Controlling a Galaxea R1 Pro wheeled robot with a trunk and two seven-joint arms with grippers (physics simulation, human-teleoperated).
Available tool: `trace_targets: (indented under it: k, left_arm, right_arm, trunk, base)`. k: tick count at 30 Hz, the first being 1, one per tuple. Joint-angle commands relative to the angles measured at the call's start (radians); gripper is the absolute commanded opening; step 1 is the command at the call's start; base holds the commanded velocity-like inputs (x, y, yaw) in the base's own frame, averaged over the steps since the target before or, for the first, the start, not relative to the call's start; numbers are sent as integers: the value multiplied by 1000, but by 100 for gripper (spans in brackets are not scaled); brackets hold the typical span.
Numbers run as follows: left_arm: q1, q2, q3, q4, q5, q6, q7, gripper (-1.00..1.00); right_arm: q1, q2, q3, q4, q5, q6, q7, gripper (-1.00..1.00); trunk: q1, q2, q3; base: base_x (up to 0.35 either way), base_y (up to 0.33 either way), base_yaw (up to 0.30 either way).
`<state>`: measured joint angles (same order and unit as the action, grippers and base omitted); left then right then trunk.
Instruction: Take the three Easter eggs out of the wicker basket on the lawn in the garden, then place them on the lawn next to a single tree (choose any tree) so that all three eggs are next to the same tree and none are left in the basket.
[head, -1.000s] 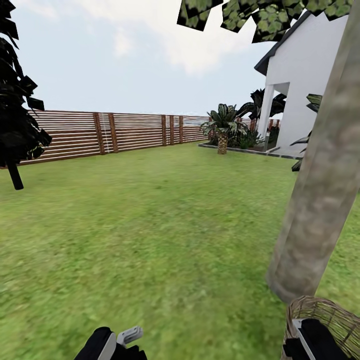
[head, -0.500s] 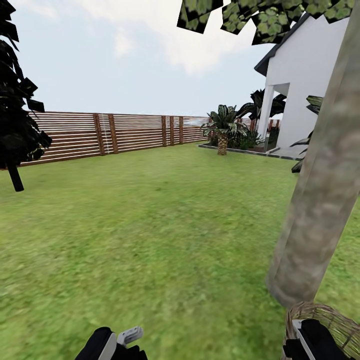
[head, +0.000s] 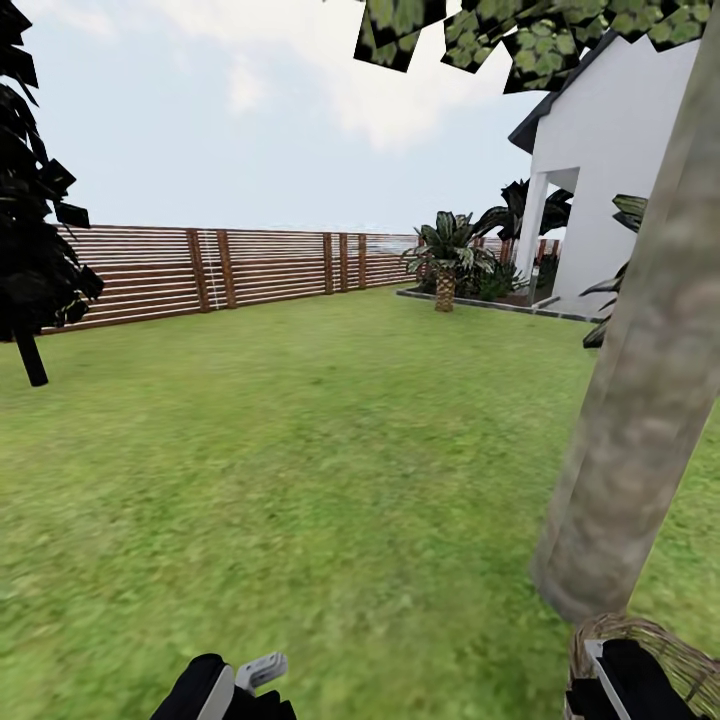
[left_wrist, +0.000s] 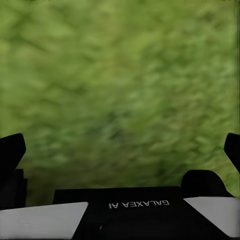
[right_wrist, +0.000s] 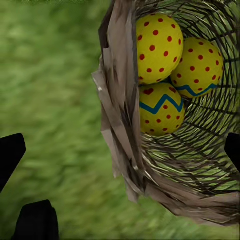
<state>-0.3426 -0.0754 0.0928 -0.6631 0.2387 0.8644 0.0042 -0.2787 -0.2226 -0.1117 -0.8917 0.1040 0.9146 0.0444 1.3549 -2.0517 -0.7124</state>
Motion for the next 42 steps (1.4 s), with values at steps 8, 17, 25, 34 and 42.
trace_targets:
  k: [8, 17, 25, 34, 42]
  left_arm:
    - [0, 0, 5, -1, 2, 5, 0, 100]
    - [-1, 0, 5, -2, 2, 5, 0, 100]
    - [0, 4, 5, -3, 2, 6, -1, 100]
    - [-1, 84, 13, -24, 4, 15, -10, 100]
    - [-1, 89, 13, -24, 4, 13, -11, 100]
  right_arm:
    - [0, 0, -2, -1, 8, 4, 5, 100]
    - [-1, 0, -2, -1, 8, 4, 5, 100]
    - [-1, 0, -2, -1, 9, 4, 5, 100]
    - [0, 0, -2, -1, 9, 4, 5, 100]
    - [-1, 0, -2, -1, 9, 4, 5, 100]
  trunk:
    - [-31, 56, 24]
    - [-65, 119, 52]
    - [-96, 175, 77]
    - [-131, 238, 106]
    - [-161, 294, 131]
  base:
    - [0, 0, 0]
    - [0, 0, 0]
    - [0, 0, 0]
    - [0, 0, 0]
    - [0, 0, 0]
